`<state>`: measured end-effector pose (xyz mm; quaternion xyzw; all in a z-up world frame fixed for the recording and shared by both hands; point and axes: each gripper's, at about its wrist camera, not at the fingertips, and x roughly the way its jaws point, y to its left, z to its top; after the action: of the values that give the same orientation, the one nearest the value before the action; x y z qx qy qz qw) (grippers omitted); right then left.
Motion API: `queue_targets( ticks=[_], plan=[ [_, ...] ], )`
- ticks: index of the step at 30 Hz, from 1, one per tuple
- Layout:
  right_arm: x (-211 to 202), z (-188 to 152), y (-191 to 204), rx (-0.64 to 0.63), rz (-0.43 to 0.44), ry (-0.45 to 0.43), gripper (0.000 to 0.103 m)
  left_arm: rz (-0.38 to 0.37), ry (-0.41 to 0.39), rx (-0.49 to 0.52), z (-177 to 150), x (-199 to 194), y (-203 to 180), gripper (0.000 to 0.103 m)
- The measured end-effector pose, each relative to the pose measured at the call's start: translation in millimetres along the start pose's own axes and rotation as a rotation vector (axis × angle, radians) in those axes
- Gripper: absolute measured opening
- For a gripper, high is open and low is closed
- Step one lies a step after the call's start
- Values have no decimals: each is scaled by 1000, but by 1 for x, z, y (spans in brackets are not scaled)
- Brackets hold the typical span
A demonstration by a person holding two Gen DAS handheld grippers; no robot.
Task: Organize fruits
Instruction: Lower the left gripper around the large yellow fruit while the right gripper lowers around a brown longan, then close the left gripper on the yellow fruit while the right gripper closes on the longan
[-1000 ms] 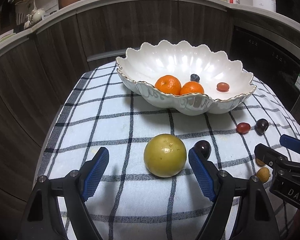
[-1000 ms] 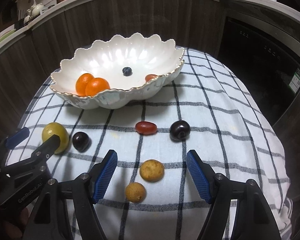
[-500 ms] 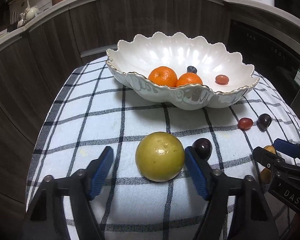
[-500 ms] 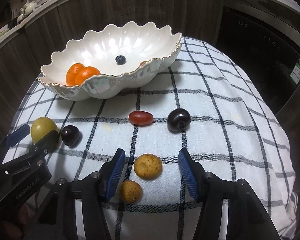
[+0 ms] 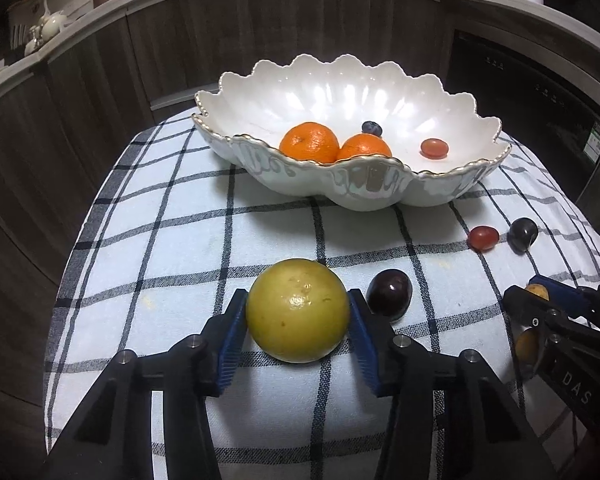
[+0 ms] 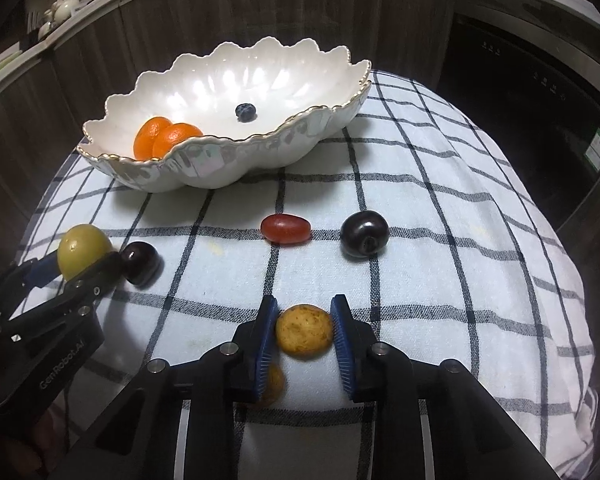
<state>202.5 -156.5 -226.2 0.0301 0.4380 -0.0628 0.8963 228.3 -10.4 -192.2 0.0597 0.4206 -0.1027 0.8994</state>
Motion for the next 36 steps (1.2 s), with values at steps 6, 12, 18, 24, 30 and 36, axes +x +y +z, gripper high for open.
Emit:
queue_targets(
  ticks=[6, 12, 18, 24, 30, 36],
  plan=[
    [-1, 0, -1, 2, 5, 2, 29, 1, -2, -10, 0, -5, 2, 48],
    [-9, 1, -2, -5, 10, -16, 29, 1, -17, -16, 2, -17, 1, 48],
    [-21, 5, 1, -20, 26, -43, 29, 4, -34, -21, 5, -30, 2, 48],
    [-33, 8, 7, -49, 34, -77, 29, 8, -47, -42, 6, -43, 5, 48],
    [-43, 12, 11, -64, 45, -98, 29, 14, -57, -55, 7, -55, 8, 48],
    [-53, 17, 11, -65, 51, -123, 29, 12, -69, -59, 9, -65, 6, 48]
  ],
)
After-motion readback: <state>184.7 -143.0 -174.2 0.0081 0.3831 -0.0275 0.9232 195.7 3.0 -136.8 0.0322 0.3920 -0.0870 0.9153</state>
